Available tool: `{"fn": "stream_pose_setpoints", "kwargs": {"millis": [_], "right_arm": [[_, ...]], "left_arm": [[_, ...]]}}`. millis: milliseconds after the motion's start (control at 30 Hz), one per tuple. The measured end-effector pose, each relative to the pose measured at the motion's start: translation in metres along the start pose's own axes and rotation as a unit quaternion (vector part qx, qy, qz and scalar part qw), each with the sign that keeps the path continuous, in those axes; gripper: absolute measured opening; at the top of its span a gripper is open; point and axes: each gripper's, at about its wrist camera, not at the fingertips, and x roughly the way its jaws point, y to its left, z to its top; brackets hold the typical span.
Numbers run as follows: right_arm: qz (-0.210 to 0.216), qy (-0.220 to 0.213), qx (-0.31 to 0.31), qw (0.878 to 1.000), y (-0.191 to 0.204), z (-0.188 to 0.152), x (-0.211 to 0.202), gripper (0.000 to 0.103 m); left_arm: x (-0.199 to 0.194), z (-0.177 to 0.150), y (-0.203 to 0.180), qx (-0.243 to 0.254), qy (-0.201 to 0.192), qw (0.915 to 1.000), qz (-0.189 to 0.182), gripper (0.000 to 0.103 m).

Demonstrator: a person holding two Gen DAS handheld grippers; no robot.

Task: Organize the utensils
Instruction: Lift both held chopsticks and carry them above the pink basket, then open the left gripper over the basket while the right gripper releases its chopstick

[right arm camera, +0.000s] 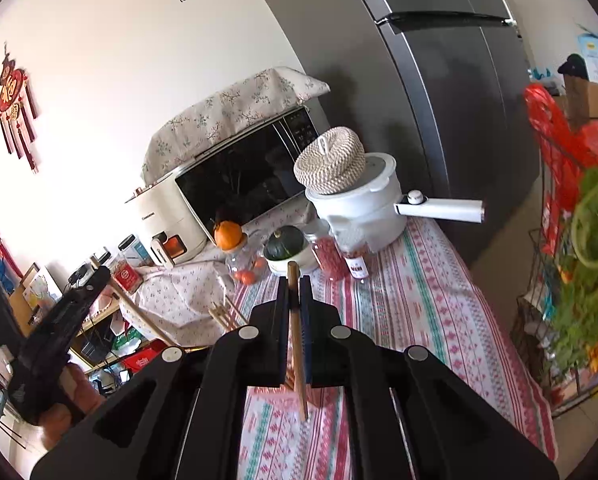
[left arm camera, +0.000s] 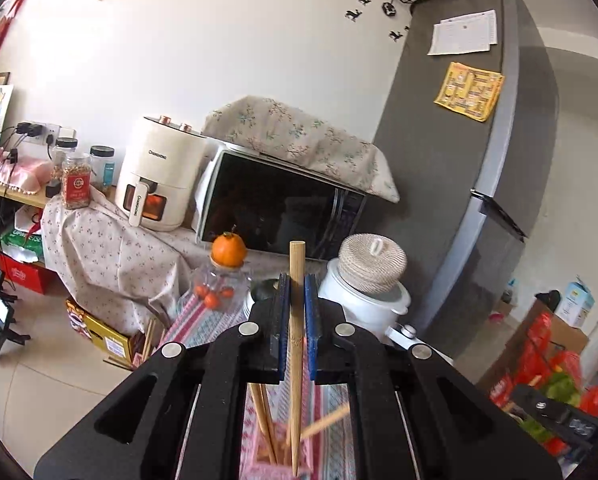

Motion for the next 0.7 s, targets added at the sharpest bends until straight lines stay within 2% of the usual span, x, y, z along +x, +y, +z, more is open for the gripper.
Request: {"fn": "stream_pose_setpoints", "kwargs": {"millis": [100, 133, 167, 433, 600, 700], "right_arm": [[0.003, 0.002, -0.002, 1.000, 0.007, 0.006, 0.011, 0.005], [0.004, 0.003, -0.002, 1.000, 0.009, 0.008, 0.016, 0.005], [0.005, 0.004, -0.003, 1.000, 0.012, 0.009, 0.019, 0.005], [-0.001, 0.007, -0.023, 1.000, 0.034, 0.018, 0.047, 0.005], [-0.007, 0.020, -0.020, 1.000, 0.043, 0.015, 0.077, 0.005], [-0.007, 0.033, -0.017, 0.999, 0.045, 0.002, 0.099, 0.009]], "left_arm": [[0.025, -0.010, 0.005, -0.008, 0.013, 0.9999, 0.008, 0.009], [0.030, -0.013, 0.008, -0.010, 0.018, 0.9998, 0.008, 0.018], [0.035, -0.016, 0.011, -0.012, 0.025, 0.9996, 0.008, 0.021], [0.019, -0.025, 0.051, -0.049, 0.024, 0.9983, 0.020, 0.027], [0.025, -0.029, 0.065, -0.051, 0.046, 0.9973, 0.026, 0.028], [0.029, -0.034, 0.067, -0.046, 0.061, 0.9968, 0.025, 0.031]]}}
